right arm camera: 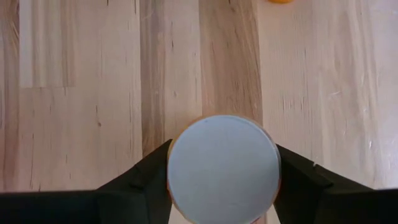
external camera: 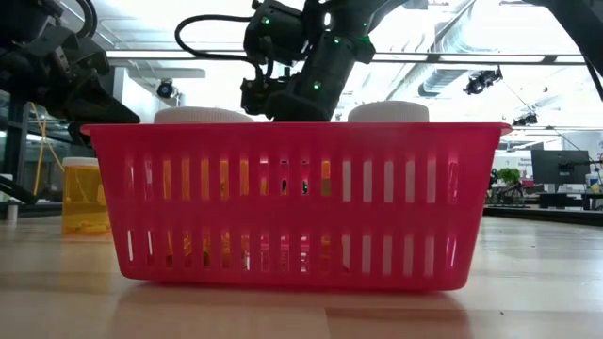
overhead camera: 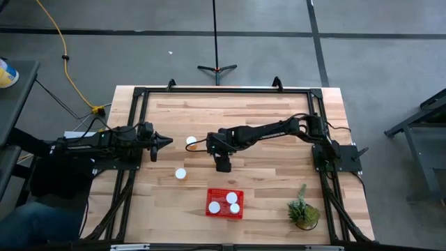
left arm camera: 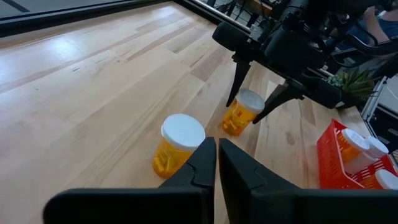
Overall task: Pick and place pill bottles into a basket
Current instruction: Put the orange pill bottle into the red basket
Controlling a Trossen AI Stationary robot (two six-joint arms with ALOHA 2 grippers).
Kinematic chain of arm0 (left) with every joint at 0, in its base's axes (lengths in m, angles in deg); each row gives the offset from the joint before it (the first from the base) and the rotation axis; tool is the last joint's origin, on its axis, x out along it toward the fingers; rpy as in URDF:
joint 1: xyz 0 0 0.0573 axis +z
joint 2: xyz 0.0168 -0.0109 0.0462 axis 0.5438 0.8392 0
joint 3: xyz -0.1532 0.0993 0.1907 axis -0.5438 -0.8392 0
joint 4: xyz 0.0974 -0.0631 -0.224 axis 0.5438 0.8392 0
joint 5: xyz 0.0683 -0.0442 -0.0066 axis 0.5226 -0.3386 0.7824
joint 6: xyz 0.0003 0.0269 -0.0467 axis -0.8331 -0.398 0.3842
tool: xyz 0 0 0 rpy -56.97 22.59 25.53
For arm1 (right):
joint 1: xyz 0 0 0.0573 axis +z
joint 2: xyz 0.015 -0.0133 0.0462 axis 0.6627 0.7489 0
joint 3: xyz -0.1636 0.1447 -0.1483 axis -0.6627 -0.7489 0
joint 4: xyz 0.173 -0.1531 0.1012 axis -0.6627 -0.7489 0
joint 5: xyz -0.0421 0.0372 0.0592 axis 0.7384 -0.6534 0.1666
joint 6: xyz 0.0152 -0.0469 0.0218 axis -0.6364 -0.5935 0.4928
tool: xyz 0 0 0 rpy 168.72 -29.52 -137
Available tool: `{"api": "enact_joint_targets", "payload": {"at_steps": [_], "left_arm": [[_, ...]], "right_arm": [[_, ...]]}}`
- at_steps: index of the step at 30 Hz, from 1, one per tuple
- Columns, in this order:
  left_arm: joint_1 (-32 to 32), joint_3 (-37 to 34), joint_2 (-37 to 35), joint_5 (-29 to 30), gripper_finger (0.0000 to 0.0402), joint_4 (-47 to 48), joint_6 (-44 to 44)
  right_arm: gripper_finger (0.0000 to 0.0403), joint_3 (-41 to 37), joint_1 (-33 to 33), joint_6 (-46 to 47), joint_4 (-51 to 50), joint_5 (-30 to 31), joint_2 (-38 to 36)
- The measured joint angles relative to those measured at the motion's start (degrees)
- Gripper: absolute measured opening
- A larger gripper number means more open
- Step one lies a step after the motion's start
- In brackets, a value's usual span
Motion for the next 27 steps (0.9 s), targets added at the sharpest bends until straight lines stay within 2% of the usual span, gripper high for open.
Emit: {"api": "enact_joint_targets", "payload": {"at_steps": [8,12,16,20,24,27], "left_arm": [[0.0,0.0,0.0,0.8,0.0027,0.0,-0.4],[0.0,0.0,0.0,0.8,0.0041,0.0,-0.4],[0.0,0.0,0.0,1.0,0.0057,0.0,-0.4],[0.0,0.0,0.0,1.0,0.0044,0.0,-0.4],[0.0,0.0,0.0,1.0,0.0027,0.0,-0.4],[0.0,0.0,0.0,1.0,0.0030,0.0,-0.5]], "right_arm": [[0.0213,0.0,0.0,0.2,0.0,0.9,0.0],[0.0199,0.0,0.0,1.0,0.0,0.7,0.0],[0.0204,0.0,0.0,2.0,0.0,0.5,0.0],[0.0212,0.0,0.0,2.9,0.4,0.5,0.0],[0.0202,0.1,0.0,4.1,0.4,0.0,0.0],[0.0197,0.1,0.0,4.3,0.4,-0.4,-0.3]]}}
